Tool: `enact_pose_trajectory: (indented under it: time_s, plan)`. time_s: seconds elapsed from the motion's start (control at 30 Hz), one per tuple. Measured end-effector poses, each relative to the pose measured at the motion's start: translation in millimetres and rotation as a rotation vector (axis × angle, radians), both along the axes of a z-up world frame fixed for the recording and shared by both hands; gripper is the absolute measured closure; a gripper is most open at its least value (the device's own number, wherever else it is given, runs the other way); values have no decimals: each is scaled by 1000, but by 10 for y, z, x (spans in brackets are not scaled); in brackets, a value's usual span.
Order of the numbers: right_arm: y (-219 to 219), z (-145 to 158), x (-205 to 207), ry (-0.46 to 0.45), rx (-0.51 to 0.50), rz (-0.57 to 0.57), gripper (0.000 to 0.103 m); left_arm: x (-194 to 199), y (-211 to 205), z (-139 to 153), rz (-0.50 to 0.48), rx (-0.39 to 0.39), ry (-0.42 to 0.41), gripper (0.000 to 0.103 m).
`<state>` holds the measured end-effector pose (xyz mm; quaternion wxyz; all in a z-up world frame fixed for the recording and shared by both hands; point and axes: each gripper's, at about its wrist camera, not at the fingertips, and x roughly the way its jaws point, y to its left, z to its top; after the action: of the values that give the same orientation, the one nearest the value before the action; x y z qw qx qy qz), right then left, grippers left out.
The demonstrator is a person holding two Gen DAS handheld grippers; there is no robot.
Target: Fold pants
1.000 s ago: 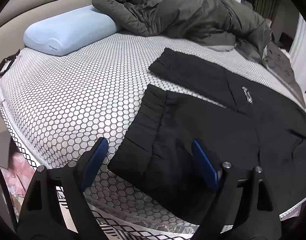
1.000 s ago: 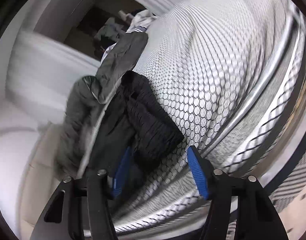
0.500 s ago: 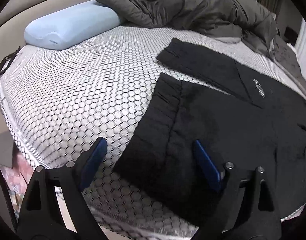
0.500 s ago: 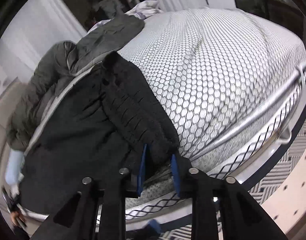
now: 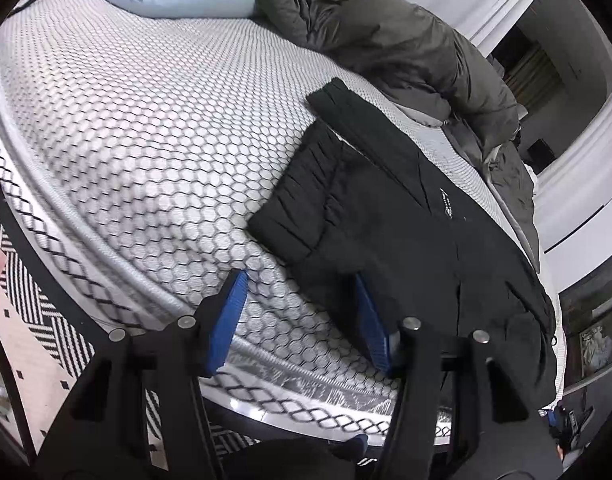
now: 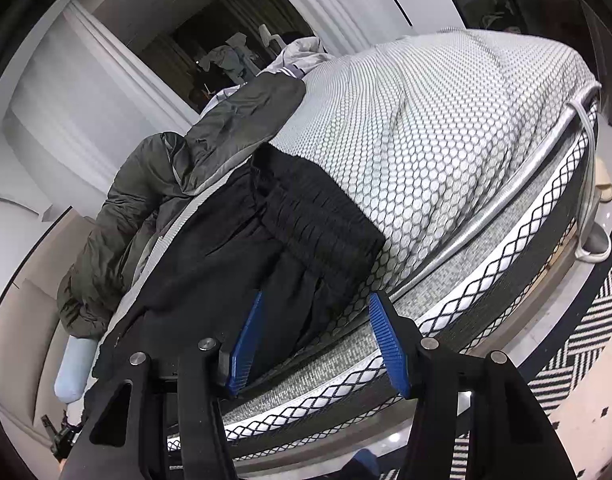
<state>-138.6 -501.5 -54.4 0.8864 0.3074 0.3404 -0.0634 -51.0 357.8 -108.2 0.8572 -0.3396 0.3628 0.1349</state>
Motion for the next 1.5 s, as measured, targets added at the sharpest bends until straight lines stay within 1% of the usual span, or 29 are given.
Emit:
enact_pose_trajectory:
  time_s: [0.1, 0.2, 0.27, 0.33, 0.4, 0.43, 0.5, 0.53, 0.57, 0.63, 0.7, 0.77, 0.83, 0.9, 1.07, 1.1, 1.13, 1.17, 1.2, 1.27, 1.3, 1.4, 1.5]
  plan:
    - [31, -2, -2, -1, 8, 3, 48, 9, -30, 36, -2, -35, -22, 51]
    - [75, 32, 48, -6, -7, 10, 48, -30, -95, 92, -20, -41, -37, 51]
    - [77, 47, 22, -6, -12, 10, 48, -123, -170, 165, -14, -28, -51, 51]
    - [60, 45, 9, -6, -11, 7, 48, -123, -215, 206, -43, -19, -72, 51]
    - [51, 34, 10, -3, -7, 2, 48, -44, -214, 177, -49, -30, -52, 51]
    - [50, 22, 18, -2, -3, 1, 48, -5, -210, 157, -49, -35, -44, 55]
    - [60, 11, 29, -4, 0, 2, 48, 118, -190, 97, -63, -44, -35, 57]
    - [71, 9, 31, -7, 0, 5, 48, 160, -153, 58, -51, -54, -24, 62]
    - [79, 5, 36, -7, 1, 8, 48, 204, -111, 11, -36, -68, -18, 65]
    - [72, -7, 53, -7, 11, 7, 48, 252, -34, -44, -2, -84, -26, 89]
    - [41, -41, 80, -3, 37, 1, 48, 219, 18, -8, 17, -97, -73, 97]
    - [6, -61, 96, 3, 66, -8, 48, 122, 49, 99, 36, -75, -118, 98]
    - [-35, -77, 116, 2, 85, -13, 48, 56, 73, 166, 49, -56, -132, 99]
    - [-67, -111, 156, 3, 106, -11, 48, 40, 115, 179, 49, -52, -123, 99]
    - [-102, -318, 391, 17, 190, -18, 48, 90, 128, 133, 52, -60, -101, 99]
    - [-104, -370, 435, 18, 204, -26, 64, 101, 134, 123, 54, -64, -98, 99]
    - [-101, -393, 454, 20, 207, -36, 75, 93, 151, 107, 55, -69, -95, 99]
    - [-103, -415, 459, 29, 198, -59, 88, 93, 160, 85, 57, -73, -89, 99]
    - [-96, -405, 441, 23, 185, -70, 91, 86, 158, 81, 55, -74, -87, 99]
    - [-49, -289, 321, -34, 138, -62, 92, 48, 135, 93, 49, -55, -88, 99]
    - [-21, -232, 267, -49, 119, -58, 92, 30, 126, 108, 48, -44, -87, 99]
    - [6, -64, 149, -86, 118, -50, 93, 18, 134, 171, 46, -26, -95, 99]
    - [11, 153, 172, -134, 108, -57, 93, 123, 166, 320, 37, -10, -116, 99]
